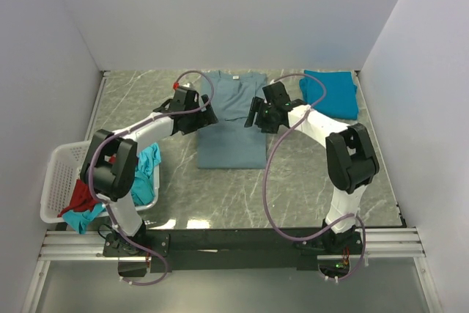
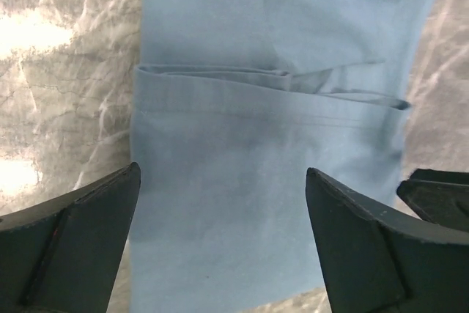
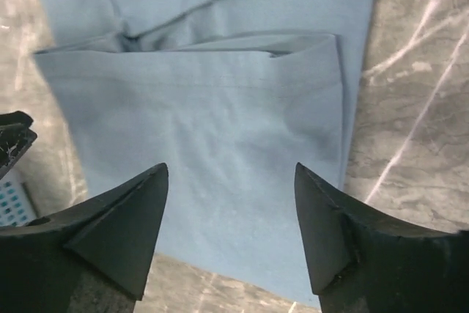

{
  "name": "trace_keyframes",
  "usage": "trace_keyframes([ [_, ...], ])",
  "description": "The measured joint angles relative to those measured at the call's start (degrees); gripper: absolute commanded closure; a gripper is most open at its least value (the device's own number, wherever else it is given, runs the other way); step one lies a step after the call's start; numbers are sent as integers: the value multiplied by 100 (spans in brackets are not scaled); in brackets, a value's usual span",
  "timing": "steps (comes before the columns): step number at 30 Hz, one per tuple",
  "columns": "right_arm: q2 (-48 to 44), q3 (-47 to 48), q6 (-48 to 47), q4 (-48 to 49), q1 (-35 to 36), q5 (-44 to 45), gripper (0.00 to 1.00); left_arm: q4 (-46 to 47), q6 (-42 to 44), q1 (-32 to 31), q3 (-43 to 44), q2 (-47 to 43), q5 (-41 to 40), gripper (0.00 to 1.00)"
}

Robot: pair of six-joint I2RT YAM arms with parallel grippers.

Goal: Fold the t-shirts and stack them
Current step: Fold the tshirt

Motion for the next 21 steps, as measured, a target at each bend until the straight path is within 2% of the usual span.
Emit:
trace_keyframes([
  [7,-966,-824,7,291,0,-105,18,181,-48,0,-511,-929,57,1],
  [14,-1974,-1921,105,612,63,-313,16,341,-304,-46,-1655,-1978,188,1],
  [21,-2236,-2975,306,780,116,-479,16,315,-518,-168,-2787,-2605,197,1],
])
